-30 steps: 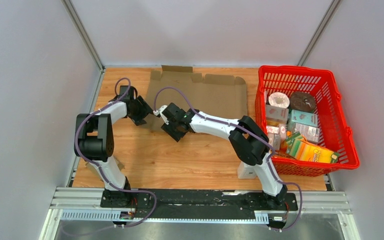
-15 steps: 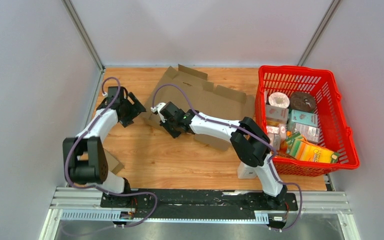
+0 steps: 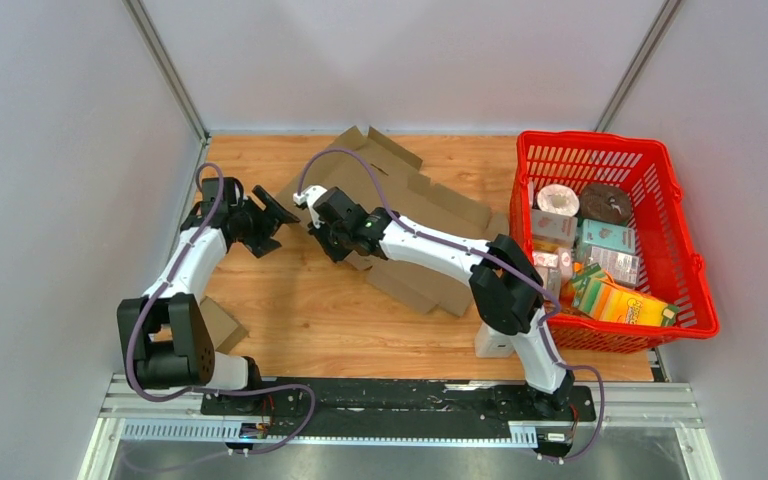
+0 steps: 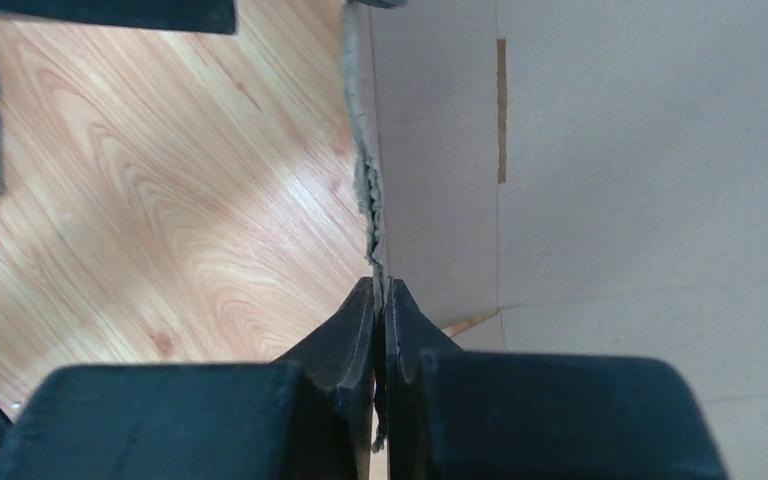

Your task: Fold the paper box

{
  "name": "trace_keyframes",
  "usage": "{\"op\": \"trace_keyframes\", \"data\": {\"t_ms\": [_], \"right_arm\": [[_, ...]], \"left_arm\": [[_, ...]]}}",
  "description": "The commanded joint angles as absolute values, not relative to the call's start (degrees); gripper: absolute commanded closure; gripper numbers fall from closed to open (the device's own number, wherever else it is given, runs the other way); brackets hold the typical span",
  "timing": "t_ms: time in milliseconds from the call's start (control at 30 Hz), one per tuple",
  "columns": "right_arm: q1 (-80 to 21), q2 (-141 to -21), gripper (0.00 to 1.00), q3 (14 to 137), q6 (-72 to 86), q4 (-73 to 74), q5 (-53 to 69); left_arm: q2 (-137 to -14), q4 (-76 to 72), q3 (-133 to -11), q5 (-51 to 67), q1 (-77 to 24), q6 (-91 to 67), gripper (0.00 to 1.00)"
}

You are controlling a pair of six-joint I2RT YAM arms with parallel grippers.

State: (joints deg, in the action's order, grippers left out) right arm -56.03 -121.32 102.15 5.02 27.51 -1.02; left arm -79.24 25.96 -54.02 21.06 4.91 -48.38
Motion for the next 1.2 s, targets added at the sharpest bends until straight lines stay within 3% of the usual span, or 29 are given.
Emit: {"op": "trace_keyframes", "data": {"t_ms": [0, 67, 133, 167, 233, 267, 300, 333, 367, 433, 500, 567, 667, 833, 1167], "right_arm": [[-58.27, -121.11, 0.94, 106.96, 5.37, 24.79, -2.54], [-58.62, -120.76, 0.94, 106.96, 5.27, 24.52, -2.99], [-58.97, -120.23, 0.93, 106.53, 5.36, 24.09, -3.69], [-59.06, -120.23, 0.89, 106.52, 5.45, 24.00, -3.08], [-58.97, -119.54, 0.81, 106.96, 5.28, 24.69, -2.38], [-58.89, -118.84, 0.68, 107.22, 5.10, 26.52, -1.68], [-58.19, -118.05, 0.59, 108.01, 4.92, 27.93, -1.06], [-57.57, -116.12, 0.48, 108.89, 5.01, 29.78, 1.12], [-56.52, -115.41, 0.30, 110.11, 4.57, 34.49, 7.15], [-53.10, -114.44, 0.21, 117.72, 1.08, 42.67, 10.89], [-49.16, -114.61, 0.02, 123.37, -2.61, 45.43, 14.30], [-46.59, -117.40, 0.00, 131.72, -9.44, 49.03, 20.19], [-44.39, -120.14, 0.00, 137.45, -16.05, 51.68, 14.96], [-43.42, -119.00, 0.00, 130.87, -25.39, 46.67, 9.50], [-39.47, -122.16, 0.00, 134.21, -30.94, 49.92, 20.47]], "left_arm": [[-77.60, 28.56, -56.69, 20.83, 3.87, -52.21, 0.16], [-78.66, 29.00, -58.09, 20.92, 3.34, -51.42, 0.18], [-80.33, 29.18, -58.88, 22.22, 2.90, -50.37, 0.29], [-80.68, 29.44, -59.50, 22.15, 2.81, -48.10, 0.50], [-80.51, 31.01, -60.29, 20.66, 2.90, -44.40, 0.70], [-80.25, 31.81, -61.25, 20.22, 2.90, -39.69, 0.92], [-79.81, 33.03, -61.96, 19.43, 2.81, -37.03, 0.97], [-79.28, 36.09, -62.75, 16.55, 2.90, -34.39, 0.99], [-78.58, 36.82, -62.93, 15.48, 2.90, -29.75, 1.00], [-74.90, 36.56, -61.97, 15.82, 2.90, -22.72, 1.00], [-71.30, 38.57, -61.61, 13.03, 2.90, -18.91, 1.00], [-68.83, 41.04, -61.61, 10.82, 2.90, -14.34, 1.00], [-63.47, 42.01, -61.00, 10.55, 2.81, -7.22, 1.00], [-55.46, 38.50, -58.54, 15.99, 2.81, 5.14, 1.00], [-55.81, 37.89, -58.98, 23.02, 2.81, 13.53, 1.00]]}}
